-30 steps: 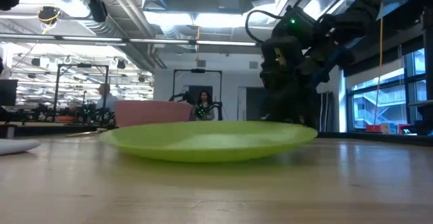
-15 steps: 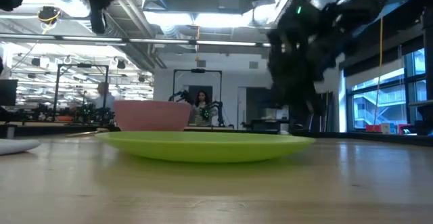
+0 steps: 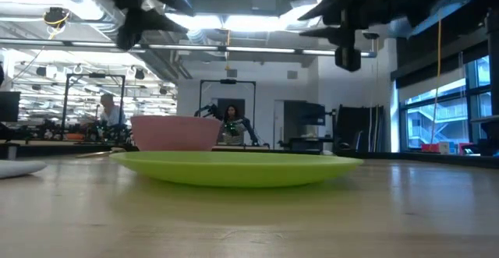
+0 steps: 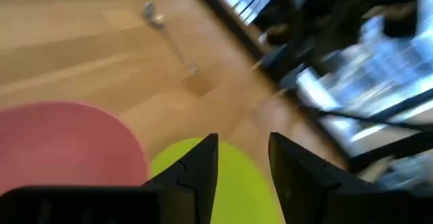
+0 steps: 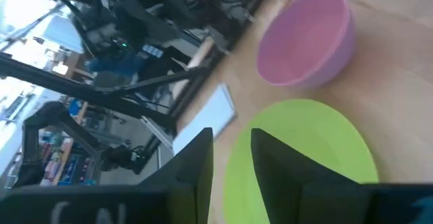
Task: Set table place
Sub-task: Put the pink bowl on top of the green plate
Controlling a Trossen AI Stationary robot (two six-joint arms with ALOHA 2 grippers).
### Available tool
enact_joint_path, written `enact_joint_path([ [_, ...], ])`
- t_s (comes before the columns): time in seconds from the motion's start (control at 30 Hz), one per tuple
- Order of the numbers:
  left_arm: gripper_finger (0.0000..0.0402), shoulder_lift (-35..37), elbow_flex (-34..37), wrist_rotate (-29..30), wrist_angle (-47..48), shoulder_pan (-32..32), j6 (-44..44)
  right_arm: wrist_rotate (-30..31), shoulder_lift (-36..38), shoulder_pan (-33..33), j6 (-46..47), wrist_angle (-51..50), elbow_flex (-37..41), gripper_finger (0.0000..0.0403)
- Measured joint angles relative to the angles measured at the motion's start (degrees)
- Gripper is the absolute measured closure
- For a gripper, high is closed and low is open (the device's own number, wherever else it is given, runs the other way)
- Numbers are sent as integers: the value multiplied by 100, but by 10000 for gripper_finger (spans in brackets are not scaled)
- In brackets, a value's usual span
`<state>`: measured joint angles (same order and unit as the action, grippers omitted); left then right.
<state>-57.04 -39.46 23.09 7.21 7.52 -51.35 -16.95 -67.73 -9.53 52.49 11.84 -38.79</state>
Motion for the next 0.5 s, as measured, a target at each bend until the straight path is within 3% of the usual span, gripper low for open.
enact_joint_path([
  [0.1, 278, -707, -989, -146, 1386, -215, 129, 11, 54, 3, -22, 48, -1, 298],
  [0.2, 278, -1350, -1661, -561, 2186, -426, 227, 33, 77, 3, -26, 28, -2, 298],
  [0.33, 278, -2107, -2170, -1069, 2320, -609, 238, 32, 77, 3, -24, 37, -2, 298],
  [0.5, 278, -2912, -2483, -1233, 2402, -752, 216, 31, 77, 3, -94, 37, -2, 298],
])
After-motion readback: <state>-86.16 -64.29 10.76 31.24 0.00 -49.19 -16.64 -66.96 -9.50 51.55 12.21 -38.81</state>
